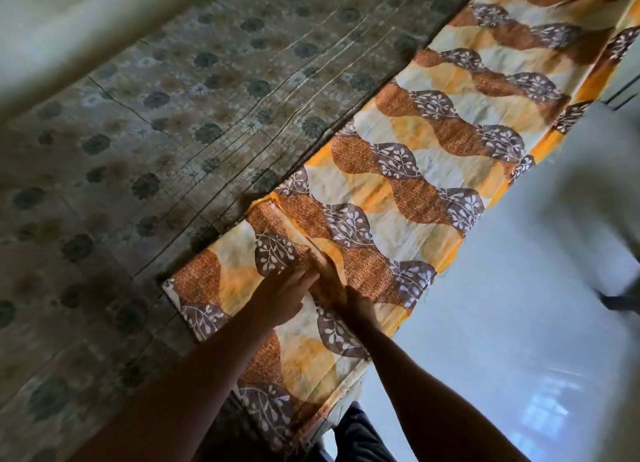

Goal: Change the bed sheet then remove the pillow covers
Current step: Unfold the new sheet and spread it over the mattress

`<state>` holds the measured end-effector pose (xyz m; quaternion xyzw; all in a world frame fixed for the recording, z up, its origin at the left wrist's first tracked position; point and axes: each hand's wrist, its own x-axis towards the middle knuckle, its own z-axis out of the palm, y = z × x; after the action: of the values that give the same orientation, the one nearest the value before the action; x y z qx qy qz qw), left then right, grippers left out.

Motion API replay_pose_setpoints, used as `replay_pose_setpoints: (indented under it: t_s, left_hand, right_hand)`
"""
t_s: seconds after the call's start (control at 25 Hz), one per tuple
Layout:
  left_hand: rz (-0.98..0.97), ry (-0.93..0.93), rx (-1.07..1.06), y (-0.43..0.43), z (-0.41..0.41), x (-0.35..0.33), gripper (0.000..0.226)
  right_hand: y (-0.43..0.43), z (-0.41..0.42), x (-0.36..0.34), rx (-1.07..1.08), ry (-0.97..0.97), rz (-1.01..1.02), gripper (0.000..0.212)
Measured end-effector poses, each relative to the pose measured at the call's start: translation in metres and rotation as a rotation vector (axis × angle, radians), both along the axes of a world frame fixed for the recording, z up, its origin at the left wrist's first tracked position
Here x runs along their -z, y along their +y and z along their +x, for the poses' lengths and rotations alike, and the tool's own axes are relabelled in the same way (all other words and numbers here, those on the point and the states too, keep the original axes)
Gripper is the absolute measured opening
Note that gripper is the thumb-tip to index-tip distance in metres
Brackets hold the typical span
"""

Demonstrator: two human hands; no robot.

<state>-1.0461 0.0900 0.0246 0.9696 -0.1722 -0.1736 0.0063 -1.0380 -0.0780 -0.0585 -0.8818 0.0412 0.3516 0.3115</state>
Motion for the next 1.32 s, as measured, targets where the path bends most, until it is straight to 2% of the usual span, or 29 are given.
replay_pose_setpoints:
  t_s: [0.04, 0.12, 0.16, 0.2, 0.28, 0.32, 0.4, 0.52, 0.6, 0.76, 0.84, 0.92, 1.0, 1.04, 1.16, 1.28, 1.32]
  left_hand:
    - [-0.019, -0.084, 0.025, 0.004, -0.001, 0.001, 0.054]
    - [0.051, -0.133, 0.176, 0.000, 0.001, -0.004, 0.049]
    - [0.170, -0.110, 0.271, -0.002, 0.003, -0.011, 0.045]
    - [0.167, -0.083, 0.310, -0.002, 0.002, -0.013, 0.040]
    - [0.214, 0.133, 0.364, 0.002, -0.001, -0.019, 0.035]
    - [0.244, 0.192, 0.281, 0.010, -0.007, -0.023, 0.033]
    - [0.362, 0.130, 0.235, 0.041, -0.028, -0.029, 0.032]
    - [0.389, 0.050, 0.289, 0.099, -0.081, -0.031, 0.032]
    - [0.304, 0.025, 0.208, 0.128, -0.126, -0.041, 0.031]
    - [0.246, -0.150, 0.299, 0.178, -0.208, -0.057, 0.013]
    - [0.220, -0.157, 0.240, 0.209, -0.259, -0.043, 0.010]
    - [0.151, -0.075, 0.154, 0.229, -0.303, -0.038, 0.020]
    - [-0.023, -0.009, 0.073, 0.236, -0.337, -0.046, 0.037]
    - [-0.130, -0.061, 0.008, 0.232, -0.352, -0.058, 0.038]
    - [-0.460, -0.052, -0.342, 0.231, -0.378, -0.080, 0.021]
    - [-0.497, 0.097, -0.582, 0.248, -0.393, -0.069, 0.014]
    - [-0.485, 0.095, -0.645, 0.252, -0.396, -0.069, 0.016]
  right_hand:
    - [0.006, -0.005, -0.009, -0.050, -0.009, 0.078, 0.037]
    - [0.016, -0.018, -0.032, -0.145, -0.073, 0.192, 0.036]
    - [0.019, -0.027, -0.041, -0.192, -0.119, 0.217, 0.037]
    - [0.021, -0.035, -0.049, -0.232, -0.161, 0.225, 0.037]
    - [0.019, -0.049, -0.061, -0.246, -0.214, 0.217, 0.034]
    - [0.017, -0.057, -0.066, -0.226, -0.231, 0.219, 0.032]
    - [0.019, -0.073, -0.077, -0.206, -0.280, 0.228, 0.031]
    - [0.041, -0.117, -0.089, -0.294, -0.375, 0.214, 0.030]
    - [0.063, -0.153, -0.094, -0.321, -0.415, 0.211, 0.029]
    - [0.101, -0.227, -0.107, -0.304, -0.453, 0.199, 0.027]
    - [0.118, -0.270, -0.111, -0.312, -0.433, 0.173, 0.028]
    - [0.133, -0.309, -0.112, -0.331, -0.385, 0.154, 0.029]
    - [0.143, -0.342, -0.114, -0.339, -0.360, 0.130, 0.030]
    - [0.146, -0.357, -0.114, -0.336, -0.361, 0.110, 0.031]
    - [0.151, -0.392, -0.114, -0.342, -0.428, 0.060, 0.032]
    - [0.151, -0.427, -0.121, -0.284, -0.474, 0.067, 0.029]
    - [0.151, -0.437, -0.124, -0.259, -0.493, 0.074, 0.028]
